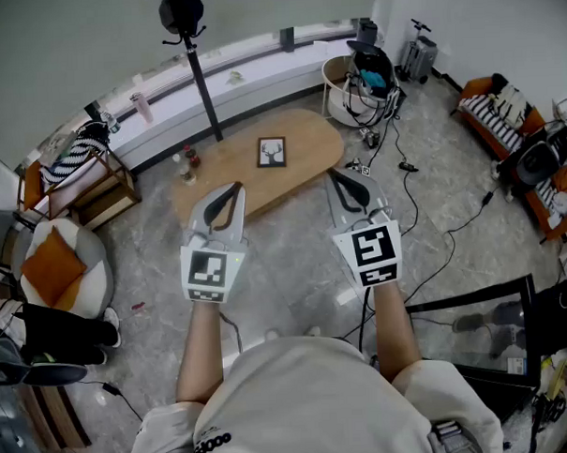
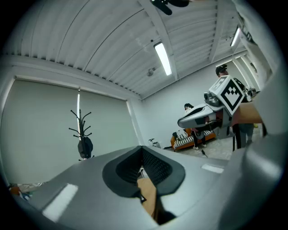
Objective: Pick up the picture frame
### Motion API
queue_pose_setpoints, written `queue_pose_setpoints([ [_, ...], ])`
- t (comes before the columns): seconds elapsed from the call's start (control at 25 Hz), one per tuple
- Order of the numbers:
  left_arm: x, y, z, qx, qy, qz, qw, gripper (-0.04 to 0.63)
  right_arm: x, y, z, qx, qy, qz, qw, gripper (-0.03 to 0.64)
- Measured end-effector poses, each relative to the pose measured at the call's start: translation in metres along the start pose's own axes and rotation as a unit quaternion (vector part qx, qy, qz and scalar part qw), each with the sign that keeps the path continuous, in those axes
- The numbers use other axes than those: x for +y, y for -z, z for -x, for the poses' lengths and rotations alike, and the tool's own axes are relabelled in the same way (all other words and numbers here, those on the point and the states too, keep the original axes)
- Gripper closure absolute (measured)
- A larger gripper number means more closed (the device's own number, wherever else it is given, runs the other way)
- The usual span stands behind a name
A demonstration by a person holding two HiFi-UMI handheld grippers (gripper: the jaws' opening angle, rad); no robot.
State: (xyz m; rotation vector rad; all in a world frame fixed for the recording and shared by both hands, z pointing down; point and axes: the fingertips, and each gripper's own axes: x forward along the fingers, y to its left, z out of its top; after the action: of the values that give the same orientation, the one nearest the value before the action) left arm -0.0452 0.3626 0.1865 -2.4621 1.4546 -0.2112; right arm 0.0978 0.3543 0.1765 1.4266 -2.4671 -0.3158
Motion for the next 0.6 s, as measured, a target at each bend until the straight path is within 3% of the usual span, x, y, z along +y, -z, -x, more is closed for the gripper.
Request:
queue_pose_setpoints([
  [0.2, -0.005, -0.005, -0.007, -0.004, 0.011, -0.001, 0.9999, 0.584, -0.002, -0.002, -0.004, -0.008, 0.001, -0.009, 1.000, 0.615],
  [0.6, -0.021, -0.012, -0.015, 0.002, -0.004, 0.011, 0.9999, 0.584, -0.017, 0.000, 0.007, -0.033, -0.027, -0.035, 0.998, 0.614],
])
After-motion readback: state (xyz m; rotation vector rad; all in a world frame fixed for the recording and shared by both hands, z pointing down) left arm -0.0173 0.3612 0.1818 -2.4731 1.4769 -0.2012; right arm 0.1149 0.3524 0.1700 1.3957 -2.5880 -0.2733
